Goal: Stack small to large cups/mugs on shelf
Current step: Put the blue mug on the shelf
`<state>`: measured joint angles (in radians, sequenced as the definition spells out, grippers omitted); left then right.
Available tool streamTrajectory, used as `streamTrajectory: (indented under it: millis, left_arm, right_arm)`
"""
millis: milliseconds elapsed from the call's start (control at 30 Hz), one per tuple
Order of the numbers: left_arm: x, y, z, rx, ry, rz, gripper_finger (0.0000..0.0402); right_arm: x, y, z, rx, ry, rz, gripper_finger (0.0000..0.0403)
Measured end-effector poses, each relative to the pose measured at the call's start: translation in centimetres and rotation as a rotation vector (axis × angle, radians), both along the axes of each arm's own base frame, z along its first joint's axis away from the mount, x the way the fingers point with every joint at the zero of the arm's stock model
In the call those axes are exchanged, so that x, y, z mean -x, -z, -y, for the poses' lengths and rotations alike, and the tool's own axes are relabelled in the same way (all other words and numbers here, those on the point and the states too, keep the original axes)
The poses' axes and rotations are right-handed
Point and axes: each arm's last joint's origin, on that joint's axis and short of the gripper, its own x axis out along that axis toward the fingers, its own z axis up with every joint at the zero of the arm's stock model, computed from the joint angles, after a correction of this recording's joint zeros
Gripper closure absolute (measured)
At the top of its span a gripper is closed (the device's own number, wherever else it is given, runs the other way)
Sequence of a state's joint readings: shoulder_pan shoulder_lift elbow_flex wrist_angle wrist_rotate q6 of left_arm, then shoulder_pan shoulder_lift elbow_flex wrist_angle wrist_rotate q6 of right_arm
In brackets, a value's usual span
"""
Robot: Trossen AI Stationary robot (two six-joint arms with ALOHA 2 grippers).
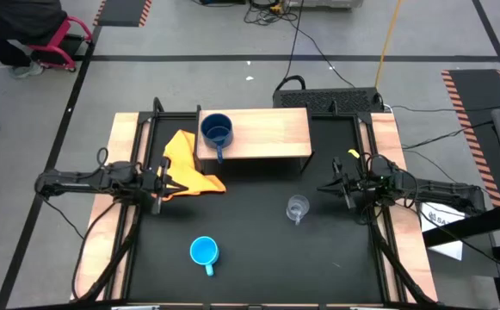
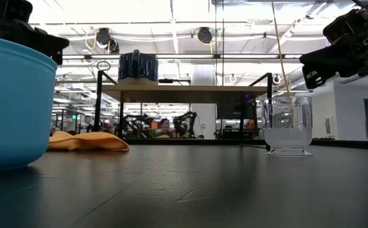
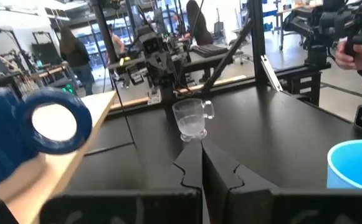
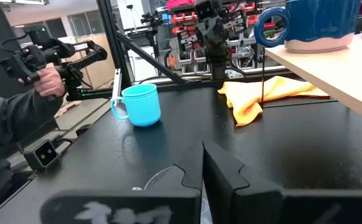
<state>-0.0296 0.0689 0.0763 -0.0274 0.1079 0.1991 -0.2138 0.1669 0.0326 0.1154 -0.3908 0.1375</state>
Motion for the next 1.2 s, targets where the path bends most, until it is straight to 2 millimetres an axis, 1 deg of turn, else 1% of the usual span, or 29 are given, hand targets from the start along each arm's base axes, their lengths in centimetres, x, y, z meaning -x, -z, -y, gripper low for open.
streamTrajectory:
  millis: [233,400,1200]
  left_arm:
    - [-0.3,1.6,0.0,-0.001,-0.005,-0.034,0.0402]
    - [-0.4,1.7,0.0,0.002,0.001,-0.011,0.0402]
    - [-0.6,2.1,0.0,-0.002,0.004,-0.056,0.0401]
  right_arm:
    - [0.0,0.0,0.0,0.017,-0.001,0.003,0.0403]
    - [0.0,0.0,0.0,0.025,-0.001,0.004,0.0403]
    - [0.0,0.0,0.0,0.026,-0.001,0.005,0.0403]
